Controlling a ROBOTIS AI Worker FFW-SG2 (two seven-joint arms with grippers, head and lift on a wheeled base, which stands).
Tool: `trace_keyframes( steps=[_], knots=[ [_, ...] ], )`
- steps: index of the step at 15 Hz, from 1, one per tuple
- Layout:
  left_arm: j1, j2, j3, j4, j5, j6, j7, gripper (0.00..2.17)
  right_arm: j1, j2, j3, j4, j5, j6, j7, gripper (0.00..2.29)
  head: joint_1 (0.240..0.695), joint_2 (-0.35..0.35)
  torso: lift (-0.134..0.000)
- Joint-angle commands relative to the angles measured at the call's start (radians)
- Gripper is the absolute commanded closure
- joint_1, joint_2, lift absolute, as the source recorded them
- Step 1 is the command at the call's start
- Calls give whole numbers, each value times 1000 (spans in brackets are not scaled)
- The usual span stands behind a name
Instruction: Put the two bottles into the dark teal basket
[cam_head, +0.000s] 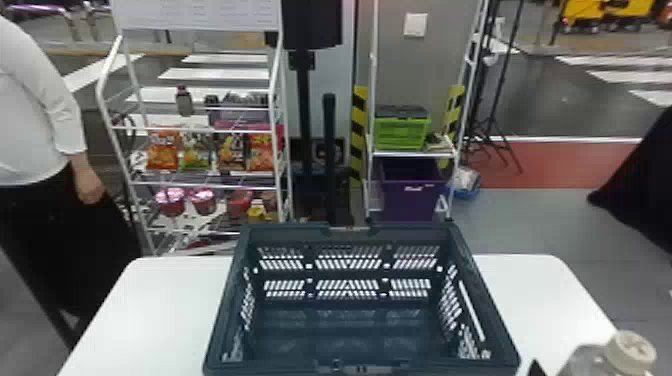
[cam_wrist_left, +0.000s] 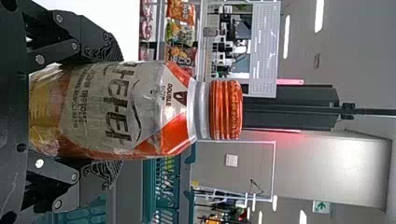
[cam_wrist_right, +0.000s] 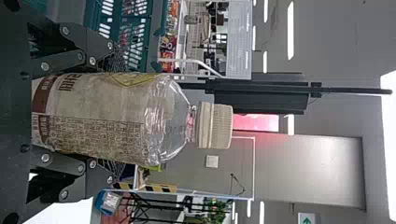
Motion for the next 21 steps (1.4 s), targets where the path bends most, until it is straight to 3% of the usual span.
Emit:
trace_keyframes(
  steps=[1,11,12,13,15,18,19,21],
  knots=[
    [-2,39,-24,-1,0,3,18,2148,-50,1,0,-54,41,81,1,1956,499,0,0],
    [-13,172,-99,-1,9,-68,165,2148,-277,1,162,-95,325,387,25,1939,499,0,0],
    [-20,182,-102,5,20,-68,167,2148,-339,1,199,-92,338,519,25,1939,499,0,0],
    [-28,191,-108,10,26,-68,167,2148,-391,1,233,-92,335,645,-8,1939,499,0,0],
    [-31,203,-116,13,32,-80,167,2148,-472,1,329,-97,318,838,-143,1939,499,0,0],
    [-39,209,-120,18,41,-92,162,2152,-655,-8,463,-82,171,1191,-381,1939,499,0,0],
    [-42,211,-120,22,47,-92,159,2148,-708,-38,483,-60,130,1237,-430,1939,499,0,0],
    [-47,211,-122,27,49,-92,158,2148,-767,-14,484,-5,130,1283,-432,1939,499,0,0]
  ],
)
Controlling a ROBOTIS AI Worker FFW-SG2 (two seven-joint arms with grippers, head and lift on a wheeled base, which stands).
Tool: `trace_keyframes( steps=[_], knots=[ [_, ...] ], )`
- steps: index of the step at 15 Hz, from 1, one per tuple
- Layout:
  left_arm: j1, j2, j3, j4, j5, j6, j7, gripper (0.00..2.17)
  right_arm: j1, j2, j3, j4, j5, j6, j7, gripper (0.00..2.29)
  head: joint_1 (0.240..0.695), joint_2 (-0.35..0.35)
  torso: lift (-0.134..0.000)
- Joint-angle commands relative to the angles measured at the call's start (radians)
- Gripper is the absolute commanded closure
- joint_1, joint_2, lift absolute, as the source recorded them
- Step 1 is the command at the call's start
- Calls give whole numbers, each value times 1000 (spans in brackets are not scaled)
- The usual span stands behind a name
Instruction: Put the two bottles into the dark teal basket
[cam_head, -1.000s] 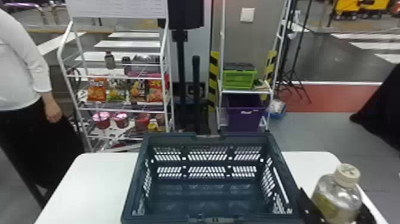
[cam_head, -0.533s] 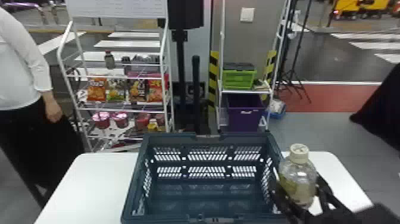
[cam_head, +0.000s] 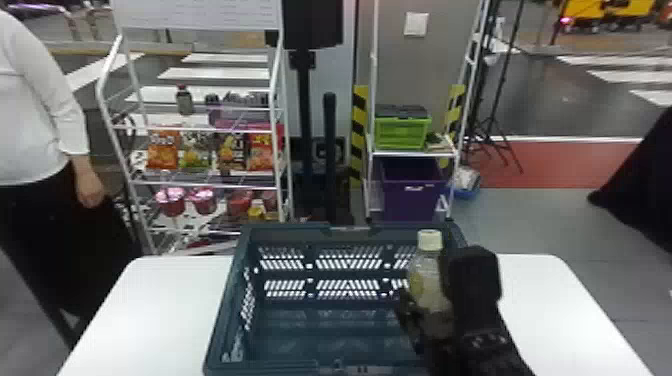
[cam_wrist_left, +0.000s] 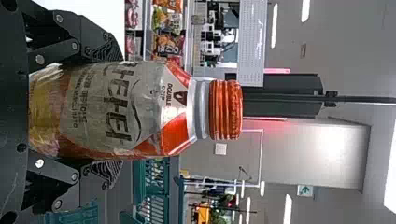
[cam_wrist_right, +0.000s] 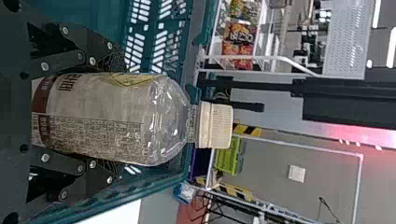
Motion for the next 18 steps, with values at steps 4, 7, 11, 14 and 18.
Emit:
trace_keyframes(
  steps=[4,7,11,14,18],
  knots=[
    [-8,-1,-2,17,5,0,-4,2148,-165,18,-8,170,-76,134,1,1939,499,0,0],
    [-8,-5,-2,20,5,0,-6,2148,-237,25,-21,259,-148,174,-7,1939,499,0,0],
    [-10,-11,-7,28,5,0,-6,2148,-318,25,-25,365,-186,300,-9,1939,499,0,0],
    [-13,-18,-7,31,5,0,-6,2148,-371,25,-24,445,-211,340,-10,1939,499,0,0],
    [-16,-21,-10,32,4,0,-4,2148,-404,25,-22,519,-226,331,-10,1764,499,0,0]
  ],
)
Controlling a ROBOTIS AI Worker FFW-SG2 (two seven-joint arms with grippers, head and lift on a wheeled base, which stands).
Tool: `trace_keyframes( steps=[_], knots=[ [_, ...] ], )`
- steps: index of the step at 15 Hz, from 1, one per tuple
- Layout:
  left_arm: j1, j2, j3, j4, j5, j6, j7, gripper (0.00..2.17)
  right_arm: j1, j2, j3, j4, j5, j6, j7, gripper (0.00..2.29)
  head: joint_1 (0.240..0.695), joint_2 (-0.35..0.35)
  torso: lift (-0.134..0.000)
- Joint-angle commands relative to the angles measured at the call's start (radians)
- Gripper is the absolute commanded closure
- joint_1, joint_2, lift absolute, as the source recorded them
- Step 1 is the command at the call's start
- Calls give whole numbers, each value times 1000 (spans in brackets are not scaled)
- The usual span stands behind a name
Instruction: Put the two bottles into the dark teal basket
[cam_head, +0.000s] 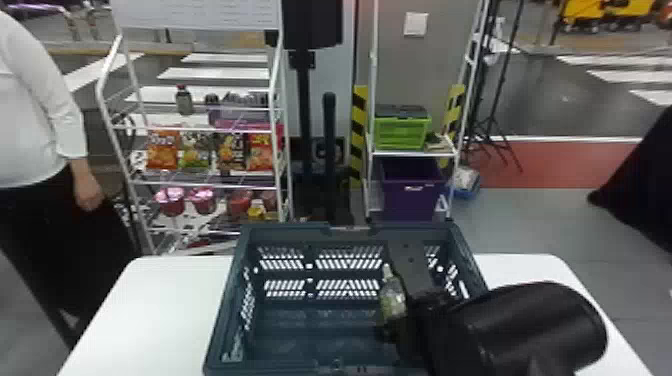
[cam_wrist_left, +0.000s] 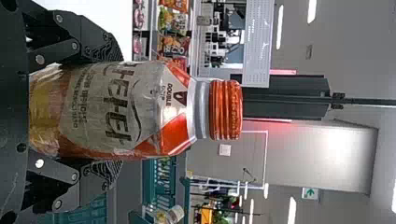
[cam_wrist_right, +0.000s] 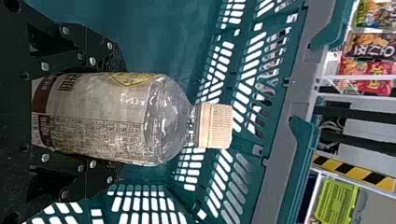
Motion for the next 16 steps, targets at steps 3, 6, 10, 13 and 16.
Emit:
trace_keyframes(
  steps=[3,6,10,13,16],
  knots=[
    [-2,-1,-2,0,0,3,3,2148,-12,1,-4,23,-23,-2,0,292,499,0,0],
    [-3,-1,-4,-1,0,6,4,2148,-12,1,-7,19,-35,-8,0,36,499,0,0],
    [-3,-1,-4,-1,0,6,8,2148,-5,1,-12,-21,-34,-27,0,53,499,0,0],
    [-3,-1,-4,-4,0,6,8,2148,31,1,-14,-138,-34,-23,0,53,499,0,0],
    [-3,2,-1,-12,-10,6,8,2148,134,1,-15,-320,-14,-30,0,39,499,0,0]
  ],
)
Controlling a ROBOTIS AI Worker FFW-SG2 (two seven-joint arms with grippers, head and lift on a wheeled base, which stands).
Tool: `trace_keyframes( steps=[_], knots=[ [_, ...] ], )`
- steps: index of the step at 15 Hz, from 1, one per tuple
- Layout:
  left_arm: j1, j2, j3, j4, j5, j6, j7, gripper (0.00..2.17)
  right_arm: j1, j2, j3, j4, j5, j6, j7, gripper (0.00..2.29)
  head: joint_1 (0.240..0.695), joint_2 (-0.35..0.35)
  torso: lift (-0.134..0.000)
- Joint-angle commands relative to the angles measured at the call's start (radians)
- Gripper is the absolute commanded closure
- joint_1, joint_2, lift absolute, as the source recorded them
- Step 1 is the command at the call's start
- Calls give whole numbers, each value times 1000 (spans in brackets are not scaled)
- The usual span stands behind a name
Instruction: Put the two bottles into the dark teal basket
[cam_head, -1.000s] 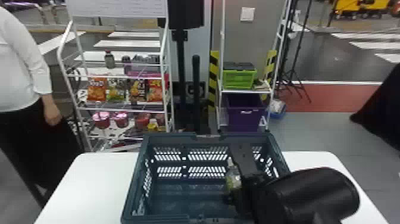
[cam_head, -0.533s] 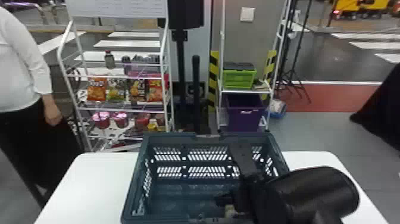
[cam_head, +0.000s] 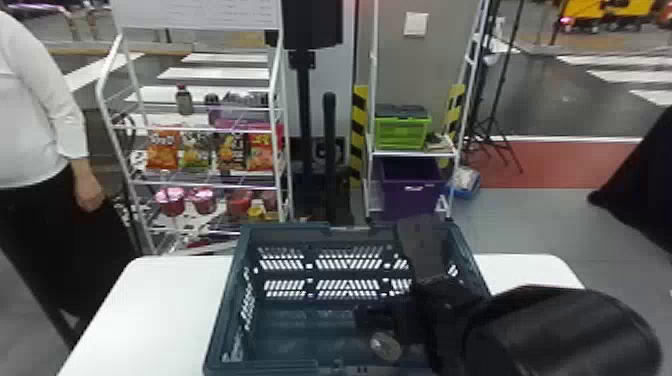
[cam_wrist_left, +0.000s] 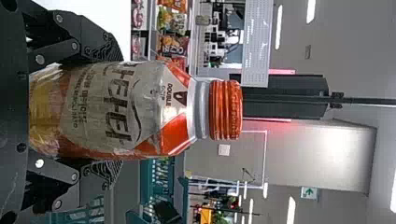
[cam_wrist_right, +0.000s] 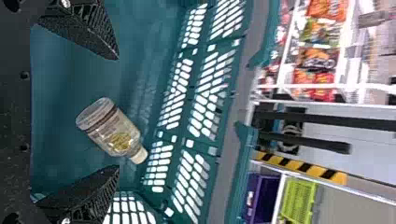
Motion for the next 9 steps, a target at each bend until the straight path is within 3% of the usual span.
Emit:
trace_keyframes(
  steps=[1,4,7,9],
  knots=[
    [-3,3,2,-3,-3,0,0,2148,109,-31,-6,-157,8,-42,0,39,499,0,0],
    [-8,8,4,-10,-1,6,0,2148,329,-126,-66,-324,14,-266,2,39,499,0,0],
    [-21,9,2,-16,0,21,0,2148,536,-173,-146,-425,12,-499,14,36,499,0,0],
    [-32,9,2,-26,0,55,0,2148,706,-195,-202,-441,12,-778,32,36,499,0,0]
  ],
)
